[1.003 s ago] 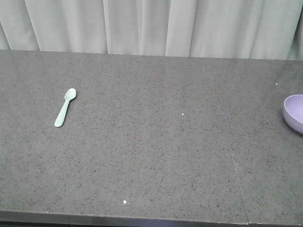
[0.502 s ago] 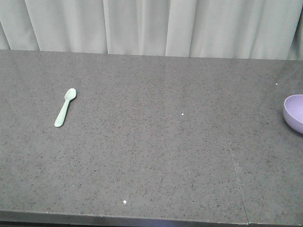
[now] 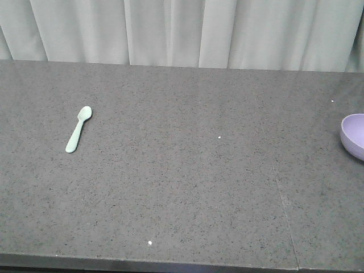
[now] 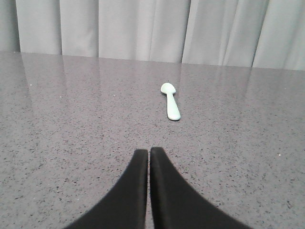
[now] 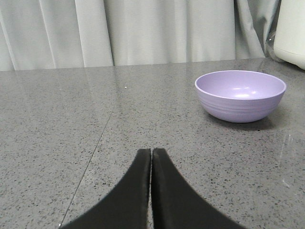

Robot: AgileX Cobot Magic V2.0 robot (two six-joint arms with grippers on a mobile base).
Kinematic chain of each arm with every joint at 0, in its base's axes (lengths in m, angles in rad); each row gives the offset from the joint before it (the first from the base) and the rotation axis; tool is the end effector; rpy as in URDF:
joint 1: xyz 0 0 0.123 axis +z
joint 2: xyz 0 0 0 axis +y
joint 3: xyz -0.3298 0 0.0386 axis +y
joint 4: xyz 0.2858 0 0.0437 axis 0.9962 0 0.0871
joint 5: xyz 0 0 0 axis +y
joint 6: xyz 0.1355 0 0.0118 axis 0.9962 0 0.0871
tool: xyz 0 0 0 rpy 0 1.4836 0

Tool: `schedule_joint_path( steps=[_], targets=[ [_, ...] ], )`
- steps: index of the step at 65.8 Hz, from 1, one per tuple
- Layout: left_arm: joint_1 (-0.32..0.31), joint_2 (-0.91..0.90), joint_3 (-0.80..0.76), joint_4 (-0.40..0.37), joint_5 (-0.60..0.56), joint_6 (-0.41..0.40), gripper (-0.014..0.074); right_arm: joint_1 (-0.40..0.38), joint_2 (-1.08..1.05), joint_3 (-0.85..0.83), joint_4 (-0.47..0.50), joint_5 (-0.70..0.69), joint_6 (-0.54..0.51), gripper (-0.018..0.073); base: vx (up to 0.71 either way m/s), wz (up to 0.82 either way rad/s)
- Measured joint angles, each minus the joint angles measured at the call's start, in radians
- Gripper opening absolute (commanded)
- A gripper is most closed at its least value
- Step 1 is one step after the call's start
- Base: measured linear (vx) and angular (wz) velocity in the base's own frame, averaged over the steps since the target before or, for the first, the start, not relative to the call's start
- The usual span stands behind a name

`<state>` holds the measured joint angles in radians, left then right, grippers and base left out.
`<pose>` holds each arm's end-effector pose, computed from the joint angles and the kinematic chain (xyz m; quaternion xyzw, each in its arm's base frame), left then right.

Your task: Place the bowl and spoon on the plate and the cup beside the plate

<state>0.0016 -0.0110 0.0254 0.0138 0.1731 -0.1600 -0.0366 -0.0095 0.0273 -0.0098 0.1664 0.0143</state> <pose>0.0915 0.0005 0.1839 -0.0556 0.7396 -0.0476 0.6691 0.0917 -0.0036 0.1839 0.0158 0.7404 -0.0113 0.6719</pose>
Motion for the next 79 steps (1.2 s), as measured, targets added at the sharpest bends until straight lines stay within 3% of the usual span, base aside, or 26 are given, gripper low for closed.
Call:
schedule_joint_path(
  steps=[79],
  targets=[
    [0.000, 0.000, 0.000, 0.000, 0.000, 0.000, -0.0006, 0.000, 0.000, 0.000, 0.000, 0.000, 0.000, -0.0005, 0.00, 0.00]
  ],
)
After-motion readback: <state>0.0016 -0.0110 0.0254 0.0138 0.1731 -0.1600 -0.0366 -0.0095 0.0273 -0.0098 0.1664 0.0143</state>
